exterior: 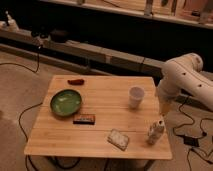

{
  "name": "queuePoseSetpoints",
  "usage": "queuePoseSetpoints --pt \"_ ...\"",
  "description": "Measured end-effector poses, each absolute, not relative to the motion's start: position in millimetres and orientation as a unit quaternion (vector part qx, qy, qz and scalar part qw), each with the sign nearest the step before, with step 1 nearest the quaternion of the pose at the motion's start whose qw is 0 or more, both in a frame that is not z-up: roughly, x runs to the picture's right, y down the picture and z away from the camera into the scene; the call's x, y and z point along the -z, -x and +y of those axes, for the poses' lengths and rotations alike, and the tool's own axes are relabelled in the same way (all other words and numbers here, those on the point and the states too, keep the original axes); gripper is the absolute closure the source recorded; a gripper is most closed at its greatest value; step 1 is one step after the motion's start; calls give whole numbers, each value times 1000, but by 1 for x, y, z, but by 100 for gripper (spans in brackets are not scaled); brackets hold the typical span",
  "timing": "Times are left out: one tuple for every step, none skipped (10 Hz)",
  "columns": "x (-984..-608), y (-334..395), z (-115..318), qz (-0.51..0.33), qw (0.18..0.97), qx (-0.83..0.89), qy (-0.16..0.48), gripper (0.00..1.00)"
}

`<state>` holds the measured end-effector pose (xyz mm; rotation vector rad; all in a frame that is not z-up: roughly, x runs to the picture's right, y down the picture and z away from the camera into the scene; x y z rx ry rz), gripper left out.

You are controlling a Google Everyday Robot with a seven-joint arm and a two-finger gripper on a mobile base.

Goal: Place the white sponge in the ceramic bowl

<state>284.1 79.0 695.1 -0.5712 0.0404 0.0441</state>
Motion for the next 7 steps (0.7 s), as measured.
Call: queuePoseSetpoints --pt "-695 -284 79 20 959 -22 282 35" --pt "-695 -284 79 20 959 -22 282 35" --pt "-695 -284 79 20 959 -22 282 35" --pt "-695 -284 79 20 959 -22 282 35" --pt "-695 -283 79 19 959 -21 282 35" --pt "-694 -273 78 15 959 -8 282 35" --pt "-692 -248 75 5 959 20 282 35"
